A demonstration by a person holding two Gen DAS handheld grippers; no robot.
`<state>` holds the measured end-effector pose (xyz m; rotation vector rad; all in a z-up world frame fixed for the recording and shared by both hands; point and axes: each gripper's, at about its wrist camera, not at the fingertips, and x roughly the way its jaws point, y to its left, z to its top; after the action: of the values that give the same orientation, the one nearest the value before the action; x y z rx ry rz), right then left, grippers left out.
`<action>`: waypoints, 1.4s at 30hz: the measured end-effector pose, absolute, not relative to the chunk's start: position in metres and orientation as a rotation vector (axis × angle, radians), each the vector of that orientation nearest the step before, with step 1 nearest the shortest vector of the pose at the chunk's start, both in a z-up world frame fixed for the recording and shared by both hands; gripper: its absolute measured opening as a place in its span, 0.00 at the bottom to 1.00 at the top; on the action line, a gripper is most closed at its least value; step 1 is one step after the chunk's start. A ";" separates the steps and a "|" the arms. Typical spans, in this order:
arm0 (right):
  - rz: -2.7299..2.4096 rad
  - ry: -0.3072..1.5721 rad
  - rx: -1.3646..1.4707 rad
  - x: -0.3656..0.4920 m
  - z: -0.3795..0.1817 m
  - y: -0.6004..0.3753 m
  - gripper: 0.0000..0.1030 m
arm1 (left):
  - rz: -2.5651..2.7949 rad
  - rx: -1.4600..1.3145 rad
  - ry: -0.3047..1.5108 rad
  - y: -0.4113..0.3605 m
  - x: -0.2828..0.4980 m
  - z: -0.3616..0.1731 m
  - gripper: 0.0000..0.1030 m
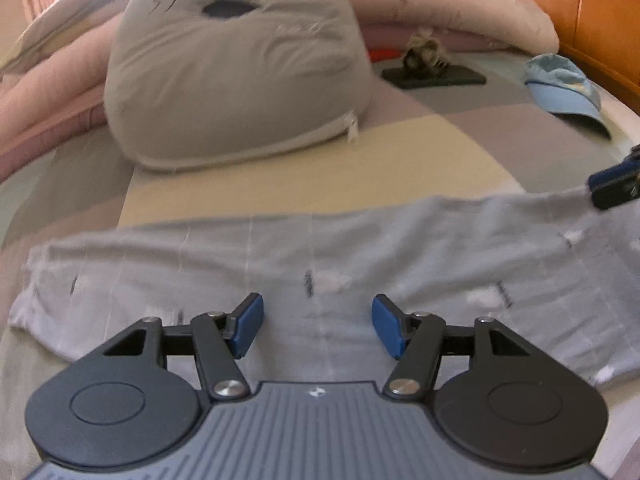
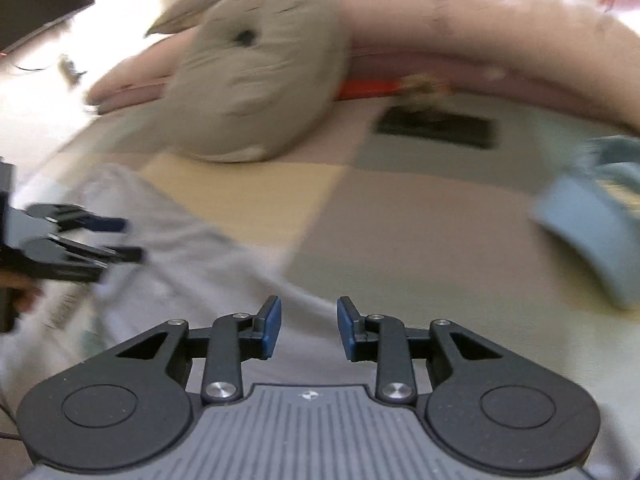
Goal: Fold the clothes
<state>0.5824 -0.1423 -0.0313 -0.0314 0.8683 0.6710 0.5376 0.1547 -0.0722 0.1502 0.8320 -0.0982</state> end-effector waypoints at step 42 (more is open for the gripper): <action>0.461 0.856 -0.189 0.537 -0.073 -0.063 1.00 | 0.259 0.036 0.750 0.348 0.601 -0.064 0.70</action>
<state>0.5371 -0.0635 -0.0734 -0.1890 0.8556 0.4609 0.6011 0.3479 -0.0640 0.0361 0.7496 0.2588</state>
